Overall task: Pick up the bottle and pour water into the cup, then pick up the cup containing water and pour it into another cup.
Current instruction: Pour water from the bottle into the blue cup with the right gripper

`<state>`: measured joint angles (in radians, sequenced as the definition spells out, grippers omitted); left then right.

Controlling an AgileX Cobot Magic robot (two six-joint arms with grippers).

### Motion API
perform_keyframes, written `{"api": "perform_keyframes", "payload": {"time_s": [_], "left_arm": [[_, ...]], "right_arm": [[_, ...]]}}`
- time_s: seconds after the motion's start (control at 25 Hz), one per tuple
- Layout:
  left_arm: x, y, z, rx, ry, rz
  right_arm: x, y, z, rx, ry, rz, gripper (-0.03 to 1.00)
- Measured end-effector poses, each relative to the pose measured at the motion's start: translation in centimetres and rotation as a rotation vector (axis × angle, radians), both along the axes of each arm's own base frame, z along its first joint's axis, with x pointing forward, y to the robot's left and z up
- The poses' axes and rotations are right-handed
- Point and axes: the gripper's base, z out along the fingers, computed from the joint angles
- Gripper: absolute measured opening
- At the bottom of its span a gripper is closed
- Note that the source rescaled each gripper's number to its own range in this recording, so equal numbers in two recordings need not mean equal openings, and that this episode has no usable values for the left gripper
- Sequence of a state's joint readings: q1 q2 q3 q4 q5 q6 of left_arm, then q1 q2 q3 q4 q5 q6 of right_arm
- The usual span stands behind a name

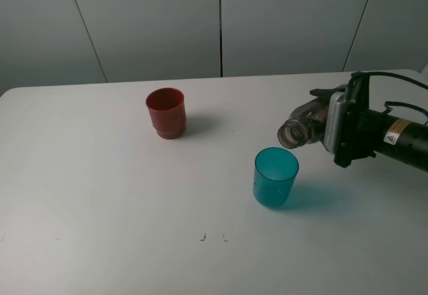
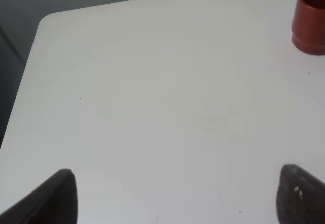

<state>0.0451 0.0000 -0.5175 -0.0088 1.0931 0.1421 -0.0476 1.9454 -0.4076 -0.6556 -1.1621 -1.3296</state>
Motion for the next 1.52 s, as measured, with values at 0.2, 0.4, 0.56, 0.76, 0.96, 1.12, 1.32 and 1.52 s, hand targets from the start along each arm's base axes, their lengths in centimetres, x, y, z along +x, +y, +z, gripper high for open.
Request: {"api": "perform_keyframes", "payload": {"time_s": [0.2, 0.4, 0.56, 0.76, 0.96, 1.12, 1.32, 1.52], "left_arm": [[0.00, 0.00, 0.00, 0.000, 0.000, 0.000], [0.00, 0.00, 0.00, 0.000, 0.000, 0.000], [0.00, 0.00, 0.00, 0.000, 0.000, 0.000], [0.00, 0.00, 0.00, 0.000, 0.000, 0.000], [0.00, 0.00, 0.00, 0.000, 0.000, 0.000], [0.00, 0.00, 0.00, 0.000, 0.000, 0.000], [0.00, 0.00, 0.00, 0.000, 0.000, 0.000], [0.00, 0.00, 0.00, 0.000, 0.000, 0.000]], "right_arm": [[-0.13, 0.18, -0.02, -0.008, -0.003, 0.028, 0.04], [-0.17, 0.24, -0.02, -0.050, -0.031, 0.053, 0.04], [-0.18, 0.26, -0.02, -0.058, -0.036, 0.059, 0.04], [-0.19, 0.27, -0.03, -0.077, -0.049, 0.068, 0.04], [-0.19, 0.27, -0.01, -0.096, -0.065, 0.076, 0.04], [-0.18, 0.28, 0.03, -0.113, -0.081, 0.083, 0.04], [-0.06, 0.26, 0.11, -0.124, -0.095, 0.084, 0.04], [0.39, 0.23, 0.31, -0.134, -0.117, 0.086, 0.04]]}}
